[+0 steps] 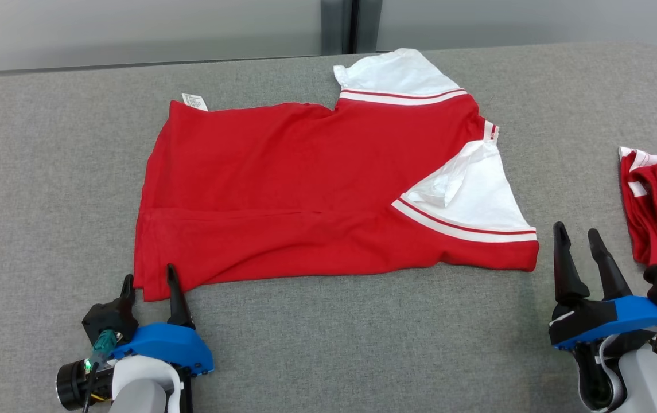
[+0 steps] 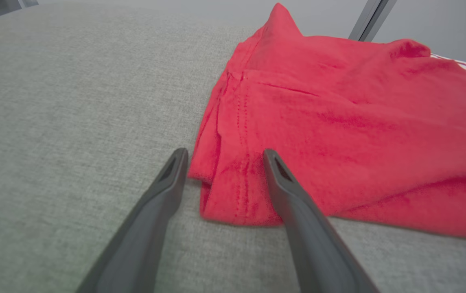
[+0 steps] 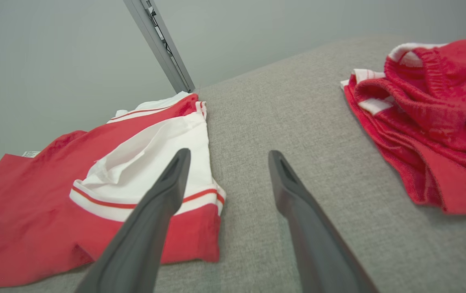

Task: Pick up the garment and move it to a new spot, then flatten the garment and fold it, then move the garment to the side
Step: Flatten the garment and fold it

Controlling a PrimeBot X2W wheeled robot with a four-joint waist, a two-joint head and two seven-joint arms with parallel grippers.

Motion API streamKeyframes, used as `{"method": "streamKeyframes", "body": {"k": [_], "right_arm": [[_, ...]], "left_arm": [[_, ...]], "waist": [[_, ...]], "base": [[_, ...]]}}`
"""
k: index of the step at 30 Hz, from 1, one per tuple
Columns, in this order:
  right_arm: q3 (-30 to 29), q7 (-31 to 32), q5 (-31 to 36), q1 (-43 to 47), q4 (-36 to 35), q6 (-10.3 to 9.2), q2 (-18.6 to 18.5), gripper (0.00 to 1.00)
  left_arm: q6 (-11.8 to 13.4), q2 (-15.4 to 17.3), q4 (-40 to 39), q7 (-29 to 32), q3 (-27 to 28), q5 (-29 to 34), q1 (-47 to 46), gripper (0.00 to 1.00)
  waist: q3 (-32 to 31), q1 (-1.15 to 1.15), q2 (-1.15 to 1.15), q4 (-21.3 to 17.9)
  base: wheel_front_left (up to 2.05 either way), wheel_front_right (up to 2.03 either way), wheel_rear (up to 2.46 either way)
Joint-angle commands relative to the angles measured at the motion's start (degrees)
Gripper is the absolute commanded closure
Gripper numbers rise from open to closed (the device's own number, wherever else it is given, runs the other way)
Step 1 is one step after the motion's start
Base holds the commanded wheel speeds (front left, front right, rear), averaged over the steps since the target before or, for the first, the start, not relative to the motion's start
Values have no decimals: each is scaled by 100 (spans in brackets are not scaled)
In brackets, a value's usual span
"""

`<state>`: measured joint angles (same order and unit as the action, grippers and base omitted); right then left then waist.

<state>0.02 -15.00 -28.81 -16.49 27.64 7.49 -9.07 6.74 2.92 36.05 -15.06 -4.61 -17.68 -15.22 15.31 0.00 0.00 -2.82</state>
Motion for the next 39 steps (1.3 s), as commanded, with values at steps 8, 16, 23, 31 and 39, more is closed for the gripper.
{"method": "streamKeyframes", "body": {"k": [8, 16, 23, 31, 39], "right_arm": [[118, -24, -53, 117, 168, 1, 48, 0], [447, -23, -287, -74, 615, 1, 85, 0], [690, -19, -477, -257, 1033, 1, 120, 2], [804, -13, -560, -305, 1087, 1, -39, 100], [975, -20, -752, 204, 1042, 1, -244, 100]], "left_arm": [[-62, -3, -60, -14, -97, -15, 157, 68], [-132, -2, -254, -14, -106, 49, 89, 100], [-148, -2, -291, -14, -173, 31, 20, 100], [-171, 0, -394, -14, -69, 53, -24, 100], [-261, 6, -241, -14, 97, 51, 438, 100]], "waist": [[-53, 0, 0, 15], [10, 0, 0, 68], [61, 0, 0, 133], [-23, 0, 0, 196], [-713, 0, 0, 275]], "base": [[0, 0, 0], [0, 0, 0], [0, 0, 0], [0, 0, 0], [0, 0, 0]]}}
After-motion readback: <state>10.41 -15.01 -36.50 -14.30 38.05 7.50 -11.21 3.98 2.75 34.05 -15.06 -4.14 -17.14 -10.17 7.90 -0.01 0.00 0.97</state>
